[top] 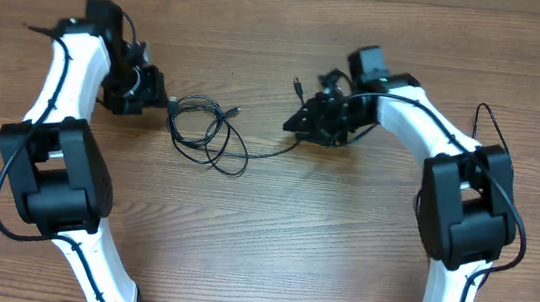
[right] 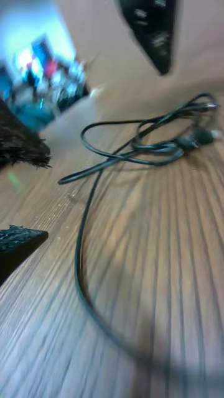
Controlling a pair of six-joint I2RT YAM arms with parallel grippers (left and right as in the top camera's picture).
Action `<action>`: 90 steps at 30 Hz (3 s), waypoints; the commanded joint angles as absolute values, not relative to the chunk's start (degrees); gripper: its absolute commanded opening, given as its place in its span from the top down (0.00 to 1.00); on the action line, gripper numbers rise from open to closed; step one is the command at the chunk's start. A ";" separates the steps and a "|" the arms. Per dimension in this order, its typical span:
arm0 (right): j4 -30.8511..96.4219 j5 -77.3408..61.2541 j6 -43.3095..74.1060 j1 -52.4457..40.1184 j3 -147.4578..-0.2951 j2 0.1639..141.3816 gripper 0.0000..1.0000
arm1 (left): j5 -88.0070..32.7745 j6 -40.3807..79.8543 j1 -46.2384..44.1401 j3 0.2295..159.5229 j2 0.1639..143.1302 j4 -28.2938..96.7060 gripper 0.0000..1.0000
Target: Untangle cables
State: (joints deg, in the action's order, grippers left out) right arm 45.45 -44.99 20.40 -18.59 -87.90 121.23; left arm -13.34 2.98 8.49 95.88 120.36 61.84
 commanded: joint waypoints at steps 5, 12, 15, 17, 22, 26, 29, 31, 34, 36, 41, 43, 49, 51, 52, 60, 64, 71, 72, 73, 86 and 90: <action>47.35 -35.40 14.87 -27.40 -89.10 119.15 0.65 | -14.48 -0.16 7.46 82.74 120.66 45.50 0.41; 46.22 -21.30 16.91 -35.86 -89.06 119.17 0.56 | -14.70 4.69 7.46 75.11 120.66 37.41 0.60; 44.82 -14.22 25.96 -38.44 -87.92 119.17 0.47 | -15.16 5.41 7.46 74.70 120.66 37.69 0.67; 41.10 -16.75 30.96 -39.18 -85.82 119.28 0.49 | -16.56 6.00 7.46 74.70 120.66 38.17 0.66; 34.46 -17.65 39.24 -39.20 -81.97 119.48 0.47 | -18.28 6.31 7.46 74.70 120.66 39.48 0.68; 31.94 -17.67 43.35 -39.20 -79.96 119.48 0.47 | -18.72 8.01 7.46 74.70 120.66 41.04 0.71; 31.33 -16.34 42.85 -39.20 -79.96 119.48 0.66 | -20.51 7.97 7.46 74.70 120.66 41.69 0.71; 30.61 -15.42 42.78 -38.98 -79.99 119.48 0.86 | -21.87 7.97 7.46 74.70 120.66 41.76 0.73; 30.68 -15.53 41.30 -37.63 -80.23 119.46 0.96 | -22.52 7.99 7.46 74.70 120.66 41.67 0.74; 32.75 -16.64 40.21 -36.25 -81.25 119.46 0.96 | -22.06 7.99 7.46 74.70 120.66 41.65 0.75; 48.21 -16.64 35.57 -31.97 -90.00 119.42 0.96 | -21.85 8.01 7.46 74.65 120.66 40.97 0.75; 54.85 -16.05 33.04 -30.59 -94.00 119.42 0.96 | -21.78 9.04 7.46 74.61 120.66 40.29 0.75; 66.13 -11.20 25.04 -29.23 -100.09 119.42 0.96 | -17.08 14.09 7.46 74.50 120.66 37.89 0.75; 68.07 -7.05 21.74 -29.23 -100.27 119.42 0.96 | -16.45 14.20 7.46 74.26 120.66 36.34 0.72; 68.99 -4.16 20.88 -29.21 -100.27 119.42 0.96 | -16.29 14.20 7.46 74.19 120.66 35.81 0.71; 73.80 10.66 16.05 -29.02 -103.13 119.42 0.96 | -16.12 14.17 7.46 74.06 120.66 35.07 0.39; 73.89 10.70 13.15 -29.02 -107.70 119.42 0.96 | -17.74 13.89 7.46 74.06 120.66 35.27 0.30; 73.91 10.46 6.28 -29.21 -115.70 119.42 0.96 | -25.34 10.70 7.70 76.12 119.26 36.49 0.17; 73.87 10.11 6.11 -29.23 -116.22 119.42 0.96 | -28.16 10.61 7.68 76.55 118.65 36.97 0.16; 73.76 9.17 6.11 -29.23 -116.36 119.42 0.96 | -31.20 10.09 7.49 76.75 117.97 37.34 0.14; 74.35 -0.16 9.13 -28.97 -115.81 119.59 0.96 | -20.43 15.14 -4.47 76.66 116.36 47.07 0.11; 77.84 -0.19 9.13 -27.90 -115.81 119.59 0.96 | -14.11 20.56 -8.36 76.66 116.36 43.16 0.07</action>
